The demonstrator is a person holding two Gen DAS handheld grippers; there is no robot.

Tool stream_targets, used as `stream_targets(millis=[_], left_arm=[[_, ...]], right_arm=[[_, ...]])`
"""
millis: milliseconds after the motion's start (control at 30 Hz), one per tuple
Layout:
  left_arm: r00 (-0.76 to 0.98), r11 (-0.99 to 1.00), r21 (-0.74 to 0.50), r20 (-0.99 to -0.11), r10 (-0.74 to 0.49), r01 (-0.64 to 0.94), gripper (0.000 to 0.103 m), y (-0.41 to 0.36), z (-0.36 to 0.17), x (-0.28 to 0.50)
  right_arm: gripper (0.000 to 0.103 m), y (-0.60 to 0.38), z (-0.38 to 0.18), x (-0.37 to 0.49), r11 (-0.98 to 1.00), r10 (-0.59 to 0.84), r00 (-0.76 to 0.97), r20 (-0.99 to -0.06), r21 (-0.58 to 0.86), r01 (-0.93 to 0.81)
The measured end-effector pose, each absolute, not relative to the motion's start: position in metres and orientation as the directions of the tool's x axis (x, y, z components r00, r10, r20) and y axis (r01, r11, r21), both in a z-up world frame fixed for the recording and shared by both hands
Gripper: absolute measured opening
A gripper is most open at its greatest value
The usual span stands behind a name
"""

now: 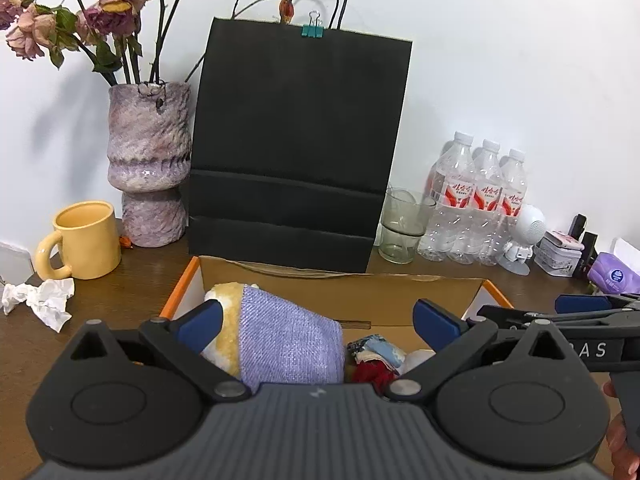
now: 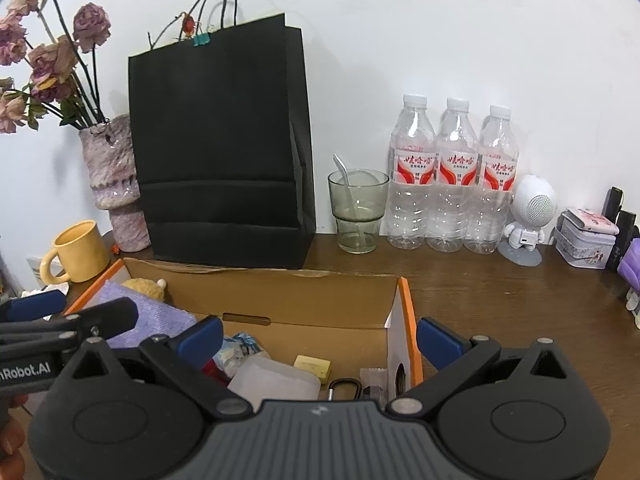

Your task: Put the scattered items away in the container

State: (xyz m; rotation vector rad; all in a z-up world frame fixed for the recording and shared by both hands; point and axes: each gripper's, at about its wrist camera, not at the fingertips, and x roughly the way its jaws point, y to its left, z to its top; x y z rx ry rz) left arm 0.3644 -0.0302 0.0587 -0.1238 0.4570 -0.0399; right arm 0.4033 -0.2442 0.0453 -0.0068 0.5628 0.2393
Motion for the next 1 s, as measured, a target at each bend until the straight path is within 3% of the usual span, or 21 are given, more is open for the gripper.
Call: stream_targets(millis=[400, 1000], left_arm=[[0.913, 0.995, -0.095, -0.401, -0.074, 0.038, 0.103, -0.031, 0.078, 0.290], [0.888, 0.993, -0.114, -0.454, -0.072, 0.022, 0.103, -0.018, 0.086, 0.195]], right_arm=[[0.103, -0.249, 0.063, 0.325, 0.971, 0.232, 0.839, -0.492, 0.069, -0.227], [0.103, -0.244, 0.073, 0.212, 0.959, 0.273, 0.824, -0.496, 0.077, -0.271]])
